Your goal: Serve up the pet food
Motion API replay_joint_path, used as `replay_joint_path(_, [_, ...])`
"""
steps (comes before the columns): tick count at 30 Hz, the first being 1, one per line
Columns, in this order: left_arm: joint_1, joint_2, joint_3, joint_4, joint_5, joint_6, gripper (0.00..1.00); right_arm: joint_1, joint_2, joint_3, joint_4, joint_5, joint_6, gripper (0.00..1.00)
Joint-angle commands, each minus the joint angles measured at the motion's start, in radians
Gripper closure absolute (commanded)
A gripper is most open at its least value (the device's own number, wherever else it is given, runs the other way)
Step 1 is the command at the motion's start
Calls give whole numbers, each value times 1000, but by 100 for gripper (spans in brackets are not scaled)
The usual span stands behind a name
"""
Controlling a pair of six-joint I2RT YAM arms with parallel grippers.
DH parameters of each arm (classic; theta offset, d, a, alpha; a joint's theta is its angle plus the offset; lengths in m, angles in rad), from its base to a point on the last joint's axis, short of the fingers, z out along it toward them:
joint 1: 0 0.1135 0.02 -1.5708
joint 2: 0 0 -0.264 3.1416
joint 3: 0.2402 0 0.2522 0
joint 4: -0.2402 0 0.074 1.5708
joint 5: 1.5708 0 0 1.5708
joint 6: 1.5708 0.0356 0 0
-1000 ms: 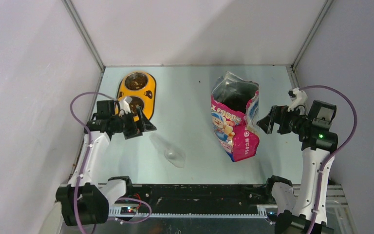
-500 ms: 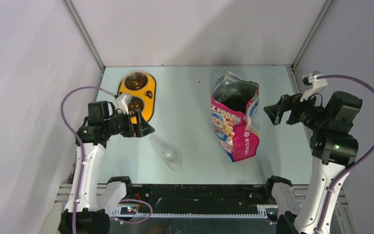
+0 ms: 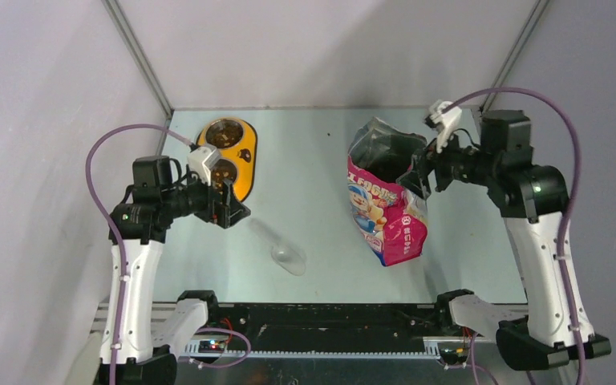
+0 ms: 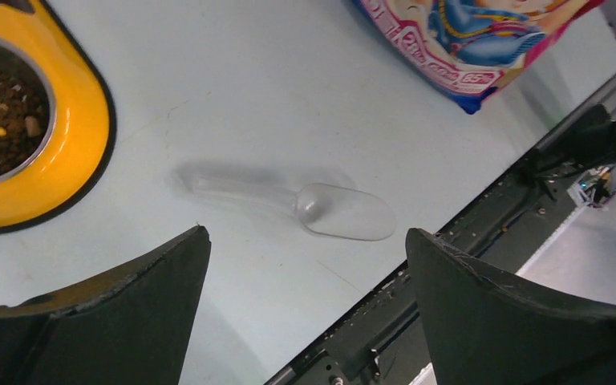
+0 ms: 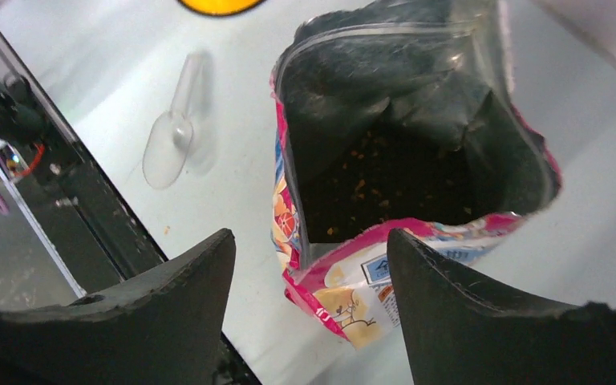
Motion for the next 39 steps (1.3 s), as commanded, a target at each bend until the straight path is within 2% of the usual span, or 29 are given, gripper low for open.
replay_joint_path(1, [-4, -2, 57, 15, 158, -35, 3, 117, 25, 46, -34, 126, -101, 29])
replay_joint_path(7, [-3, -24, 13, 34, 188, -39, 7, 227, 99, 71, -72, 249, -212, 36])
replay_joint_path(11, [13, -80, -39, 29, 191, -36, 8, 306, 152, 57, -124, 319, -265, 46])
replay_joint_path(18, [30, -135, -80, 20, 210, -49, 9, 339, 205, 32, -142, 369, -269, 57])
replay_joint_path(20, [31, -133, -83, 24, 220, -61, 10, 349, 213, 38, -161, 366, -274, 66])
replay_joint_path(25, [30, -124, -97, 55, 246, -109, 14, 400, 208, 31, -190, 387, -281, 96])
replay_joint_path(26, [29, -121, -97, 68, 248, -114, 15, 413, 204, 29, -195, 388, -285, 99])
replay_joint_path(29, [18, -81, -78, 120, 243, -155, 17, 440, 184, 26, -240, 382, -302, 100])
replay_joint_path(31, [0, -38, -34, 140, 178, -172, 18, 454, 163, 25, -274, 364, -329, 100])
replay_joint_path(34, [-44, 13, 67, 164, 78, -178, 18, 463, 103, 28, -352, 268, -454, 100])
replay_joint_path(39, [-118, 94, 209, 182, -44, -192, 18, 482, -22, -41, -322, 272, -574, 100])
